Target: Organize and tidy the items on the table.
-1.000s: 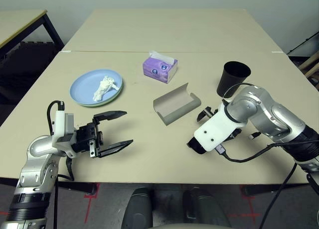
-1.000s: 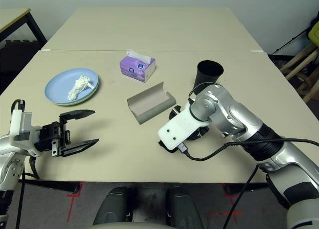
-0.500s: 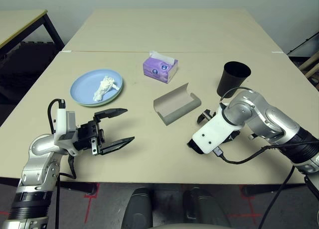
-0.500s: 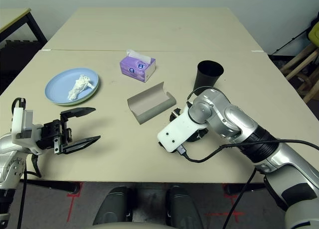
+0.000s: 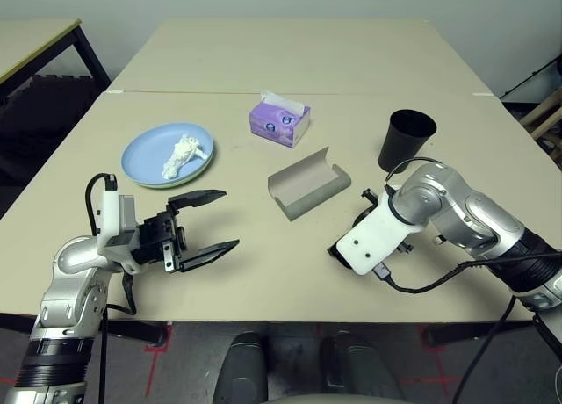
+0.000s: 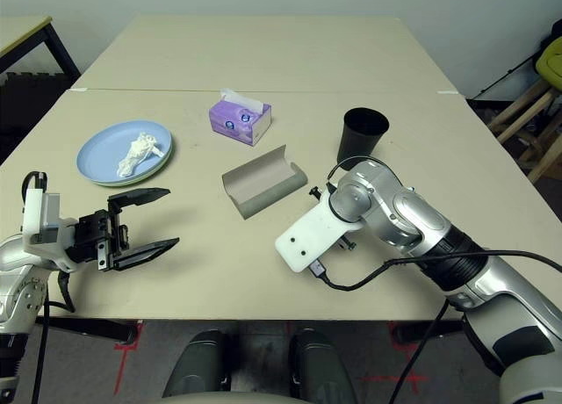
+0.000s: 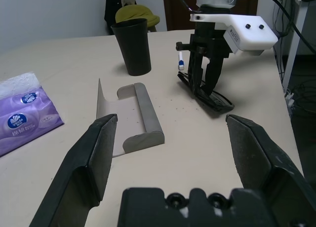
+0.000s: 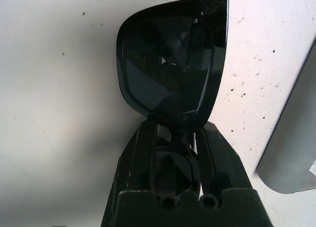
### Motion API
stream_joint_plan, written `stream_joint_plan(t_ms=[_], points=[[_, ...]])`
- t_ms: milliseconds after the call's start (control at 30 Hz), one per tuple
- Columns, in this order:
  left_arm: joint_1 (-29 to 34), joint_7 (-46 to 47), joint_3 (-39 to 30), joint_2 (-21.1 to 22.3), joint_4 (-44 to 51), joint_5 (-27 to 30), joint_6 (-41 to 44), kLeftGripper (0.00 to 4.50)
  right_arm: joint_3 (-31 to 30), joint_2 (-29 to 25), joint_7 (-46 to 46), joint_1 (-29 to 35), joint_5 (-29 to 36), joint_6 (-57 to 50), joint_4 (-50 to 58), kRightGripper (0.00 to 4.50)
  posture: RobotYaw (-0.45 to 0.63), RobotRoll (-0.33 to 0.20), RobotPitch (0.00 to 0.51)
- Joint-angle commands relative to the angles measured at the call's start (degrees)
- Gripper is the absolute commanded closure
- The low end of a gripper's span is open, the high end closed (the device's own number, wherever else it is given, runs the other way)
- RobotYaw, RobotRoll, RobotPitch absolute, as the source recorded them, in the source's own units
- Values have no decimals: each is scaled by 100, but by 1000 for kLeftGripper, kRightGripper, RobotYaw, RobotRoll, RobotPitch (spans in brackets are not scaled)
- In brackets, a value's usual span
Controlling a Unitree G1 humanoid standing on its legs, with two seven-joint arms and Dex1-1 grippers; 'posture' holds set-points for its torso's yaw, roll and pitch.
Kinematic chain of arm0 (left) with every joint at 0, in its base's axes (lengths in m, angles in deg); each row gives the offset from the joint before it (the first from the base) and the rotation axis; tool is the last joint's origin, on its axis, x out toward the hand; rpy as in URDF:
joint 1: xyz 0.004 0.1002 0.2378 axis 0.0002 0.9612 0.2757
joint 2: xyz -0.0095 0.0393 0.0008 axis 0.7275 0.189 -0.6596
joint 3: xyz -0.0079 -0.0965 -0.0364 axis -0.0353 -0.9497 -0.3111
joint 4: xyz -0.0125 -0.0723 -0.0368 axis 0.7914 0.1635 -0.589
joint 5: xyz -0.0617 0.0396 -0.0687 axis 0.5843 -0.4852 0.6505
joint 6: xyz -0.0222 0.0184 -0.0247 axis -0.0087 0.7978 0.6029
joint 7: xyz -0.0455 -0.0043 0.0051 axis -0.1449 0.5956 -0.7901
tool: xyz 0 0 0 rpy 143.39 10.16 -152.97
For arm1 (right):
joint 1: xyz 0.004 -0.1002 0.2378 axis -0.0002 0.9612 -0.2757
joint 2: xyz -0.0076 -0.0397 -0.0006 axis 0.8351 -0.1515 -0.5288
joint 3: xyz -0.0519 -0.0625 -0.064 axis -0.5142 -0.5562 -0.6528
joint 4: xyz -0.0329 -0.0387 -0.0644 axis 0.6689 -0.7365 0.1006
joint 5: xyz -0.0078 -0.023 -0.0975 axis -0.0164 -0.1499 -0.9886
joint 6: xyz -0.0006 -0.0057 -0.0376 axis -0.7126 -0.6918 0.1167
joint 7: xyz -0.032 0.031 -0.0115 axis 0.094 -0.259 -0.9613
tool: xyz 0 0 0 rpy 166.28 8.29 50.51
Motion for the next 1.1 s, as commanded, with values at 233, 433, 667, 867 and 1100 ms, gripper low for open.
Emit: stream_joint_plan(t_ms=[233,433,667,867,1100], points=[[7,-6,15,9,23,-53,16,0,473,-167,216,-459,519,-129,47,4141,183,0,78],[-13,-38,-3,38,-52,-67,-2,0,692,-247,349,-966,870,-143,14,4171,176,0,76],[-34,-70,-26,57,-124,-68,-32,0,691,-105,161,-1413,935,-32,-372,4171,178,0,74],[-33,-56,-38,56,-120,-80,-46,0,511,312,-377,-1818,659,332,-1132,4171,188,0,72],[-27,-50,-50,62,-112,-94,-63,0,308,765,-1059,-2038,231,859,-1963,4171,198,0,72]])
